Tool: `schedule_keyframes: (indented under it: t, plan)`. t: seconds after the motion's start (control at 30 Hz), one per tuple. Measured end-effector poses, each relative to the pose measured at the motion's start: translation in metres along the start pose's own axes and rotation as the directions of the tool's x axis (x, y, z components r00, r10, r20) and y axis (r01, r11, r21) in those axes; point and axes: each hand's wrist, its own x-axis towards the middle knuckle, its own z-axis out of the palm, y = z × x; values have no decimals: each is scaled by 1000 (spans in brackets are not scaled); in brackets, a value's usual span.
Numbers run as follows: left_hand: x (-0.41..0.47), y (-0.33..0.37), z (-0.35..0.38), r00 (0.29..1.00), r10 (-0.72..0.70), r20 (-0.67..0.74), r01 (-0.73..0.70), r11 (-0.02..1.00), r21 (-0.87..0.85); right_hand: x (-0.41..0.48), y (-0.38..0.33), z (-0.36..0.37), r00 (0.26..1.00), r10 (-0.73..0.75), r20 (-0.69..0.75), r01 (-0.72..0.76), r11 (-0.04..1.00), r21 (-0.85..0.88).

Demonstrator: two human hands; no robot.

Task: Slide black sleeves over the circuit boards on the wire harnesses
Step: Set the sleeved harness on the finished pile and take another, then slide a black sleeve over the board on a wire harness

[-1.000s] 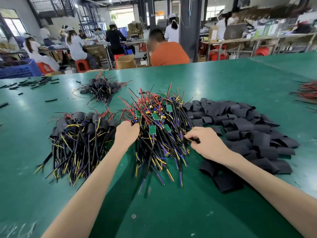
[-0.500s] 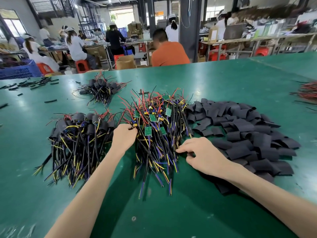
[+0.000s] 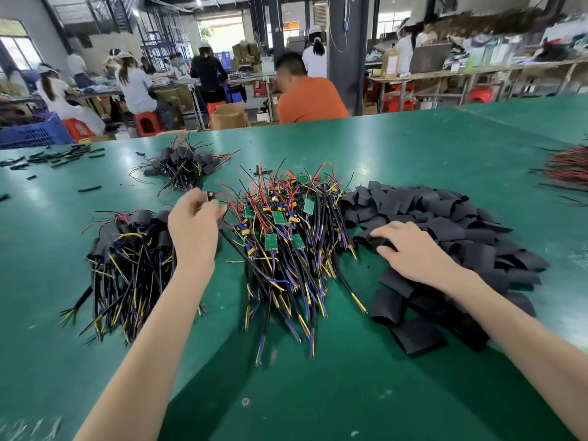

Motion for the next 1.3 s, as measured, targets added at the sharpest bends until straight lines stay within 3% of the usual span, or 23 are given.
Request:
schedule_keyframes:
  t: [0.07,0.13,0.33,0.43,0.53,0.73,0.93,1.0,1.1,1.3]
  plan:
    - [0,10,-1,996,-60,59,67,989,-130,3,-2,4,1000,5,-3,-5,1000,4]
    - [1,21,-6,988,-72,139,89,988,-125,5,-3,7,1000,-3,-11,3,1000,-18]
    - [-1,42,-21,959,132,250,-177,970,167,4,-7,10,999,-40,-25,37,993,-108]
    - [-3,50,-28,914,235,331,-344,880,328,2,-9,10,996,-56,-64,50,994,-95]
    - [-8,50,-28,848,218,483,-480,704,523,2,-7,10,997,-73,-28,69,990,-123]
    - [-33,41,-8,737,197,646,-634,533,560,1,-4,3,990,-139,36,142,987,-71]
    - [-56,33,6,754,333,567,-565,768,301,-4,-10,1,983,-183,-9,178,966,-189]
    - [-57,30,6,770,315,555,-497,842,212,-4,-14,-5,989,-142,-47,142,990,-7]
    - [-57,29,6,789,264,554,-383,917,109,-6,-21,-14,985,-118,-124,149,948,281]
    - [-59,27,7,821,61,568,-89,996,21,-7,-25,-16,970,-114,-213,193,894,405]
